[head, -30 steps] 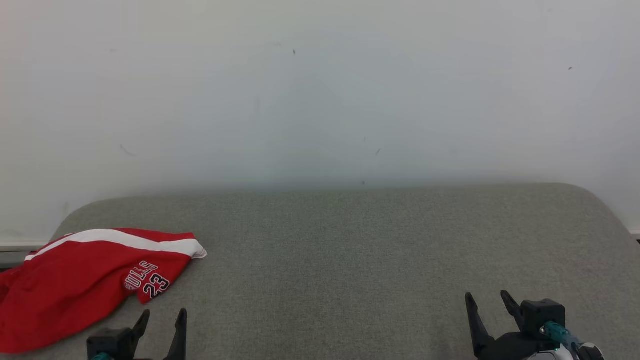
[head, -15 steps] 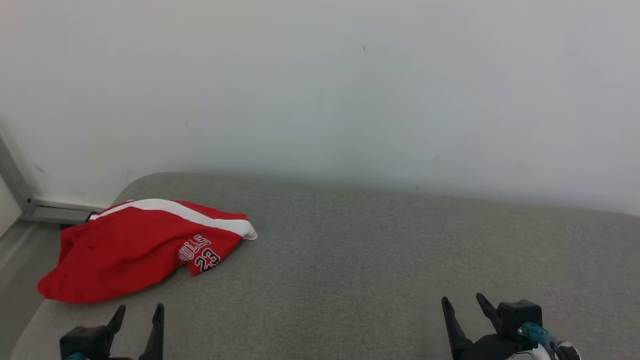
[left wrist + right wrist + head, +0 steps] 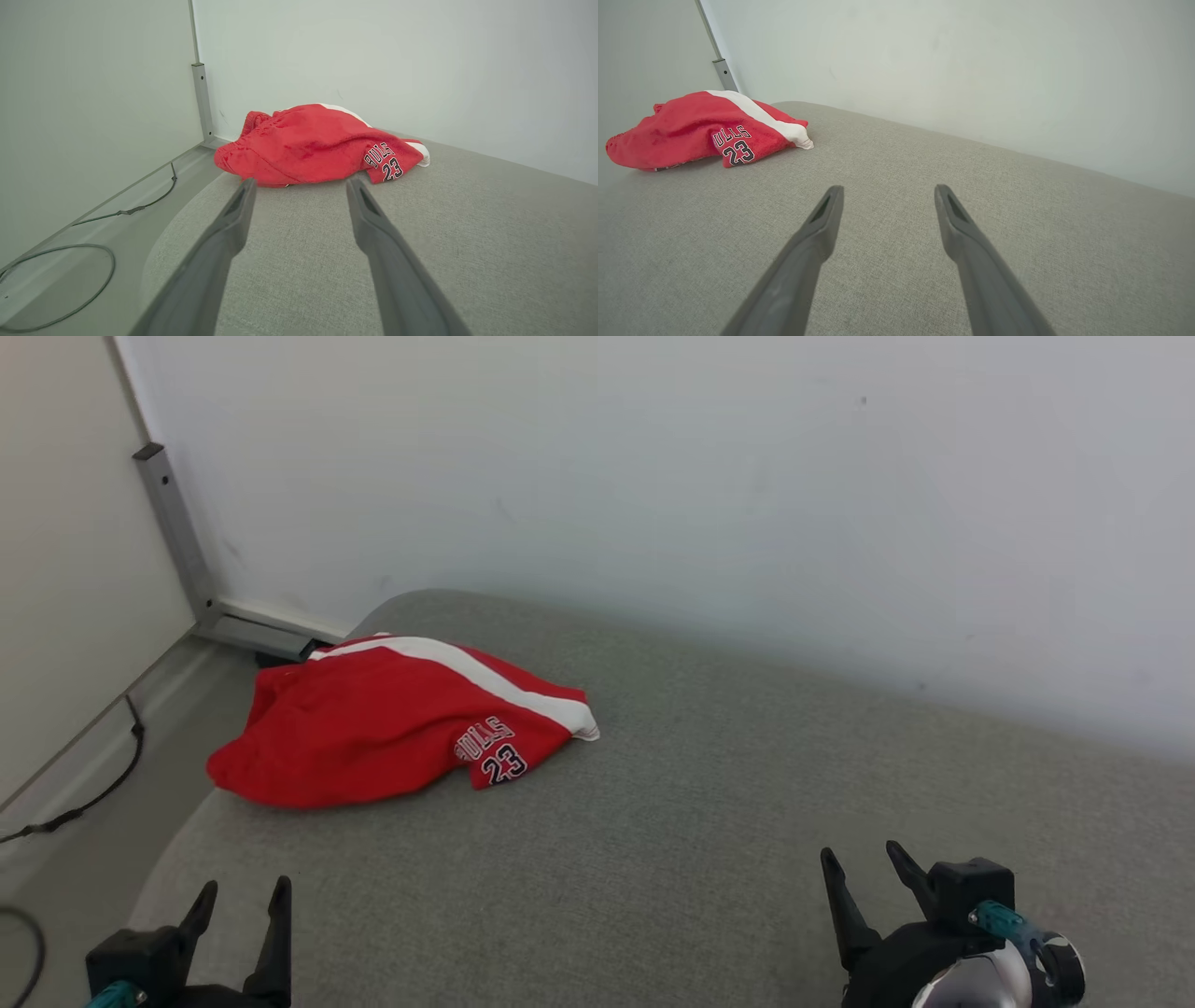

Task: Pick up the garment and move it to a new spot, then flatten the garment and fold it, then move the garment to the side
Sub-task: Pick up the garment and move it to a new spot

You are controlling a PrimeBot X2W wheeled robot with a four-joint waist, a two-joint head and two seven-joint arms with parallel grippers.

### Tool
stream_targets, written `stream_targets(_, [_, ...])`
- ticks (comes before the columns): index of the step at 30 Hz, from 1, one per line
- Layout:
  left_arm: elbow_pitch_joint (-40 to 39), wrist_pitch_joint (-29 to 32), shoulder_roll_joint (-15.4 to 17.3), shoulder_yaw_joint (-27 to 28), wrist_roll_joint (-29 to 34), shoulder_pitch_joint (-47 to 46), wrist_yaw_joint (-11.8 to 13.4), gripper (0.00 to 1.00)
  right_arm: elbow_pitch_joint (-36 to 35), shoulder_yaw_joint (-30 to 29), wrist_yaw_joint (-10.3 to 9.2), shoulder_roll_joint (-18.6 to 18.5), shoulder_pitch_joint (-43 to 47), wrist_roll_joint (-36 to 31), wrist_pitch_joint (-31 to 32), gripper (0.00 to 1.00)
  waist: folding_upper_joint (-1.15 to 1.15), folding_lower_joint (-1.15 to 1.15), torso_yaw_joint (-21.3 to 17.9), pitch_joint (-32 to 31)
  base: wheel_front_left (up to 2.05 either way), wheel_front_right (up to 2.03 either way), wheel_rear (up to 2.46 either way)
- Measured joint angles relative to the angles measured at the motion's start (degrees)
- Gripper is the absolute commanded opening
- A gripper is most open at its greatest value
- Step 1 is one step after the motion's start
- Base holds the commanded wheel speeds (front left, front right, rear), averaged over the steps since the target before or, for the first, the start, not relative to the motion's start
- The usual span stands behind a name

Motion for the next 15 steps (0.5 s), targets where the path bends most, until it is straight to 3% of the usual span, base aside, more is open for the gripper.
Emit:
stream_targets(7, [0.9, 0.9, -0.5, 0.3, -0.2, -0.8, 0.0, 1.00, 0.4, 0.6, 0.00, 0.0, -1.0, 0.0, 0.0, 1.00, 0.00, 0.00, 3.4, 2.0, 0.00, 0.00, 0.00])
stream_targets(15, [5.9, 5.7, -5.1, -1.9, -2.9, -12.0, -1.9, 1.00, -4.2, -0.7, 0.00, -1.3, 1.7, 0.0, -0.1, 1.00, 0.00, 0.00, 5.1, 4.2, 0.00, 0.00, 0.00])
